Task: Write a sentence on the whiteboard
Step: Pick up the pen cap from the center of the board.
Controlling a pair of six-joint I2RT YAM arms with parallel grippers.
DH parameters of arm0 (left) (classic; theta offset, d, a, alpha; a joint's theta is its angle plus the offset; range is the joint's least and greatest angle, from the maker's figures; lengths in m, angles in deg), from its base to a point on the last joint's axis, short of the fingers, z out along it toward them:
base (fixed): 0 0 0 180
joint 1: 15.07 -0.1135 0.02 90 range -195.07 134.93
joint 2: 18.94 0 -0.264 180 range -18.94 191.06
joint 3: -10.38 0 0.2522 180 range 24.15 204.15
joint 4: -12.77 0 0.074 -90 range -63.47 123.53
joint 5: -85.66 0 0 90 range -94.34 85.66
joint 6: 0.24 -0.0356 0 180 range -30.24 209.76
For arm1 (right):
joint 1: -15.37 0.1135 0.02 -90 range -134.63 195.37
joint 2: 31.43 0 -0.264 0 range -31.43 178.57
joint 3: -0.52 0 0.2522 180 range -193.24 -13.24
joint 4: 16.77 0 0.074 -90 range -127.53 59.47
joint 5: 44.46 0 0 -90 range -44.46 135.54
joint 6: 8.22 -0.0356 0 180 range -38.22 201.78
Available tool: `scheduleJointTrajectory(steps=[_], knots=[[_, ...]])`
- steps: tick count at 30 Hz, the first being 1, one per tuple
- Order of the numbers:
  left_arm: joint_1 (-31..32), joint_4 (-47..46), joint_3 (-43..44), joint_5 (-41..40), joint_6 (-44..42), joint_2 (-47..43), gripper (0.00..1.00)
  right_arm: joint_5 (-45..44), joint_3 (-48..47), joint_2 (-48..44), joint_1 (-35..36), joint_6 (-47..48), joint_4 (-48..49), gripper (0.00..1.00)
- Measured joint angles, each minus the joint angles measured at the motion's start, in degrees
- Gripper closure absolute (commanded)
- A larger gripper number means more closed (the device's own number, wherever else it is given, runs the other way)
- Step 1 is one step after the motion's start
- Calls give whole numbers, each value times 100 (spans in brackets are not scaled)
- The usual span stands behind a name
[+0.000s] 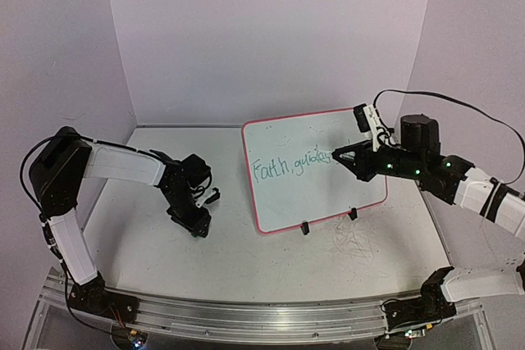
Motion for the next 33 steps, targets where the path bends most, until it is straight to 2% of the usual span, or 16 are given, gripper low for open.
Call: scheduleJointTrajectory(steps=[6,22,28,33], knots=[[-108,96,245,0,-91,226,59,-5,3,-192,5,-2,6,100],[185,533,428,-513,36,361,68,15,3,-113,45,-15,54,100],[317,621,461,-637,107,402,63,15,3,-113,60,-23,89,100],[365,651,463,-664,205,403,69,15,3,-113,71,-25,91,100]])
